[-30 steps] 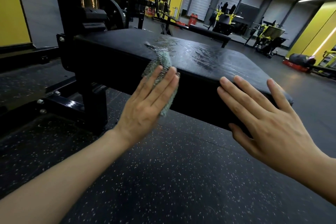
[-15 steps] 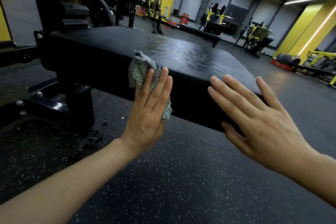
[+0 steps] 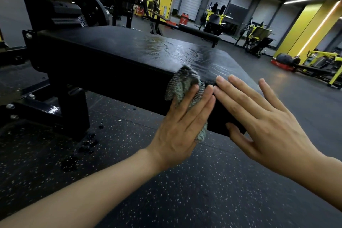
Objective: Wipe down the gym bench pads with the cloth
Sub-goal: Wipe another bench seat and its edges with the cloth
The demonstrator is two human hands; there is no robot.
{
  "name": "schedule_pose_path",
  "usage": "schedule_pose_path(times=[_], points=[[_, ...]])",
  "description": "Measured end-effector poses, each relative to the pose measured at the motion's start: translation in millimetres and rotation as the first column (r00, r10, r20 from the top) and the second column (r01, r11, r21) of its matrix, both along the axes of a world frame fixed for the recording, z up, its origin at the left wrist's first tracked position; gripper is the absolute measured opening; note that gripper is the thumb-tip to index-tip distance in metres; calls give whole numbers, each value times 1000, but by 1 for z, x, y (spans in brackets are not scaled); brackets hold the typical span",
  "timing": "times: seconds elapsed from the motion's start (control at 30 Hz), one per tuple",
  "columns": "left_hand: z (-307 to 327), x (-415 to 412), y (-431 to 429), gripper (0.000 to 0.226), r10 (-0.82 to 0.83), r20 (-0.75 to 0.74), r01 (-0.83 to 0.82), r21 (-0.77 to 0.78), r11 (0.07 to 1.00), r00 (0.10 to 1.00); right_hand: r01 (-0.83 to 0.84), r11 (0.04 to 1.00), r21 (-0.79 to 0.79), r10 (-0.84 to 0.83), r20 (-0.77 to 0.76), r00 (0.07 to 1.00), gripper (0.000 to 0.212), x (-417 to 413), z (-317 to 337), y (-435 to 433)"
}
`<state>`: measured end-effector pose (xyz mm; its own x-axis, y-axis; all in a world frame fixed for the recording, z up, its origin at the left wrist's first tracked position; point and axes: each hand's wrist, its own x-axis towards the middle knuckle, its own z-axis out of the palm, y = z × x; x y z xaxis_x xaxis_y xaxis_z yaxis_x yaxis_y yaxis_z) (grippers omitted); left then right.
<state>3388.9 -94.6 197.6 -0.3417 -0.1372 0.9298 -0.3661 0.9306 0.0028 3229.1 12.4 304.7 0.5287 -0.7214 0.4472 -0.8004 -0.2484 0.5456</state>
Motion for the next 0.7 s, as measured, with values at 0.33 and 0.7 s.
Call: schedule_pose_path(times=[0.33, 0.7], points=[[2, 26, -14, 74, 155, 138, -126, -199, 972, 978, 2, 1000, 11, -2, 27, 1000, 66, -9, 1, 6], [0, 76, -33, 78, 207, 139, -185, -155, 970, 969, 26, 999, 24, -27, 6, 1000, 67, -12, 1, 9]])
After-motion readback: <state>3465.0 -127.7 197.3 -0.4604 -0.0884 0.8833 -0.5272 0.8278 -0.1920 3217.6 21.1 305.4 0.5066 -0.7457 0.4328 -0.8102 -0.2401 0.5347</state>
